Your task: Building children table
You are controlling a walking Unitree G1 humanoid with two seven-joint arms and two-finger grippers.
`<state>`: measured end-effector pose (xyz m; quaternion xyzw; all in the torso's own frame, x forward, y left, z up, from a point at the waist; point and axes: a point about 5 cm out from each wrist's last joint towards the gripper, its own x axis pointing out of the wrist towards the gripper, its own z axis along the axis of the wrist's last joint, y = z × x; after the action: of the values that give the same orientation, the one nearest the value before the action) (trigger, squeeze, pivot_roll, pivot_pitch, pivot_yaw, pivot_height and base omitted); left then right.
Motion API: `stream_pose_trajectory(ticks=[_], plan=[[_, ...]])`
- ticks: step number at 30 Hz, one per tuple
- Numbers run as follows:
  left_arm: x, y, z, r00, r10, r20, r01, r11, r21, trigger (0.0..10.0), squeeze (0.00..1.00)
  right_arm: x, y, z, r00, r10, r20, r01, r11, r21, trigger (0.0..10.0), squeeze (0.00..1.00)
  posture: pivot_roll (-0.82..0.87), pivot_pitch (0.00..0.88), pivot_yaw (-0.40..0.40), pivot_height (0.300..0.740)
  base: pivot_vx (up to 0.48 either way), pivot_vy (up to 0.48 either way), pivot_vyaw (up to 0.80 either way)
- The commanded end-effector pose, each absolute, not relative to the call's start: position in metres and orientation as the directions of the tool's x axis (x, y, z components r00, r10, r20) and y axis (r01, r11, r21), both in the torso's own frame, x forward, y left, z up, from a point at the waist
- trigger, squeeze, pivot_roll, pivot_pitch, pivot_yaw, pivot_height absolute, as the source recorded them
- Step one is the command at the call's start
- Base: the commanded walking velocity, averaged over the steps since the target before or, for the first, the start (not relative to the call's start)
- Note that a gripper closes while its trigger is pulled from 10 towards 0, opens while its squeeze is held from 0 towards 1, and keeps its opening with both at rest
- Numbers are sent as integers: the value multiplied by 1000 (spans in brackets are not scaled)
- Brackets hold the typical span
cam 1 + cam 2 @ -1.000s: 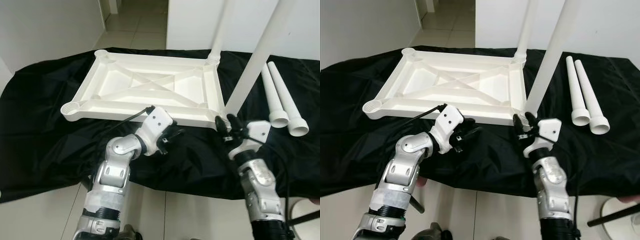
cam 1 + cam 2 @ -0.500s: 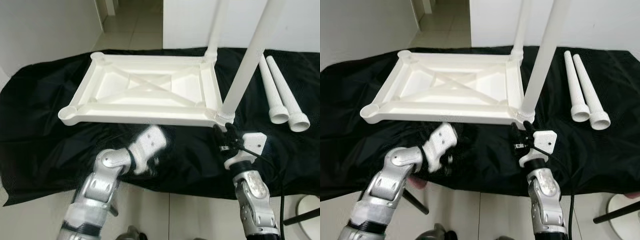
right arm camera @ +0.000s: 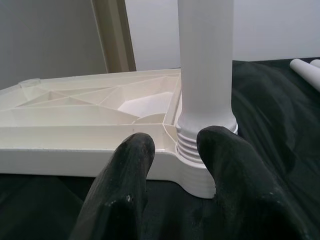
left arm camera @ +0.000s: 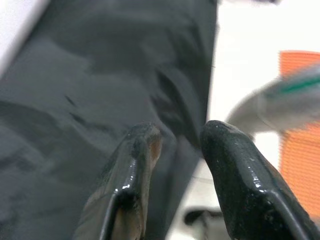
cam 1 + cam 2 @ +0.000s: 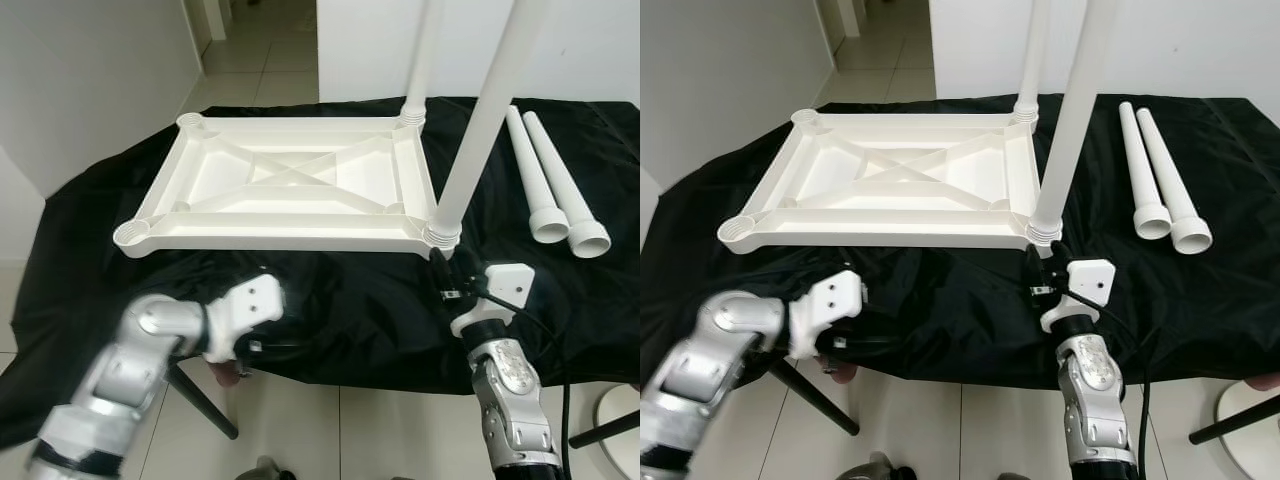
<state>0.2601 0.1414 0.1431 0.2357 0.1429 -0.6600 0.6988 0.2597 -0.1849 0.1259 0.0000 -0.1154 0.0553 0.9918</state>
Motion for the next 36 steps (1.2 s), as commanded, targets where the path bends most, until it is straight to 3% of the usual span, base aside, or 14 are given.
stream_pose_trajectory(ticks=[1, 3, 4, 5, 6, 7, 8, 9, 11, 15, 17, 20, 29, 36], plan=[[274, 152, 148, 138, -842, -521, 983, 51, 177, 10000, 0, 263, -183, 128, 963, 121, 241, -118, 993, -25, 10000, 0, -21, 0, 109, 740, 0, 0, 0], [274, 152, 148, 138, -842, -521, 983, 51, 177, 10000, 0, 263, -183, 128, 963, 121, 241, -118, 993, -25, 10000, 0, -21, 0, 109, 740, 0, 0, 0], [286, 155, 151, 209, -830, -517, 969, 103, 226, 10000, 0, 264, -182, 128, 963, 122, 241, -119, 992, -30, 10000, 0, -22, 0, 106, 740, 0, 0, 0], [286, 155, 151, 209, -830, -517, 969, 103, 226, 10000, 0, 264, -182, 128, 963, 122, 241, -119, 992, -30, 10000, 0, -22, 0, 106, 740, 0, 0, 0], [304, 157, 157, 310, -813, -492, 940, 184, 288, 10000, 0, 266, -183, 128, 964, 120, 237, -115, 993, -36, 10000, 0, -23, 0, 103, 740, 0, 0, 0], [304, 157, 157, 310, -813, -492, 940, 184, 288, 10000, 0, 266, -183, 128, 964, 120, 237, -115, 993, -36, 10000, 0, -23, 0, 103, 740, 0, 0, 0], [320, 158, 165, 403, -797, -450, 902, 263, 342, 10000, 0, 268, -184, 127, 965, 116, 234, -109, 993, -42, 10000, 0, -23, 0, 100, 740, 0, 0, 0], [320, 158, 165, 403, -797, -450, 902, 263, 342, 10000, 0, 268, -184, 127, 965, 116, 234, -109, 993, -42, 10000, 0, -23, 0, 100, 740, 0, 0, 0], [345, 155, 186, 545, -768, -337, 820, 403, 406, 10000, 0, 272, -191, 127, 972, 61, 226, -50, 997, -57, 10000, 0, -27, 0, 100, 740, 0, 0, 0], [352, 153, 194, 587, -757, -286, 787, 452, 420, 10000, 0, 275, -196, 127, 974, 27, 224, -14, 998, -61, 10000, 0, -28, 0, 98, 740, 0, 0, 0], [365, 154, 204, 679, -704, -206, 705, 549, 449, 10000, 0, 277, -202, 126, 976, -23, 216, 39, 997, -69, 10000, 0, -29, 0, 94, 740, 0, 0, 0], [377, 156, 210, 745, -649, -154, 641, 635, 430, 10000, 0, 279, -209, 125, 975, -77, 206, 93, 993, -69, 10000, 0, -34, 0, 90, 740, 0, 0, 0], [387, 139, 197, 743, -651, -154, 655, 662, 365, 10000, 0, 284, -210, 132, 966, -111, 234, 129, 990, -61, 10000, 0, -43, 0, 83, 740, 0, 0, 0], [382, 120, 176, 679, -715, -166, 732, 641, 229, 10000, 0, 291, -212, 137, 961, -117, 251, 138, 988, -67, 10000, 0, -44, 0, 78, 740, 0, 0, 0]])
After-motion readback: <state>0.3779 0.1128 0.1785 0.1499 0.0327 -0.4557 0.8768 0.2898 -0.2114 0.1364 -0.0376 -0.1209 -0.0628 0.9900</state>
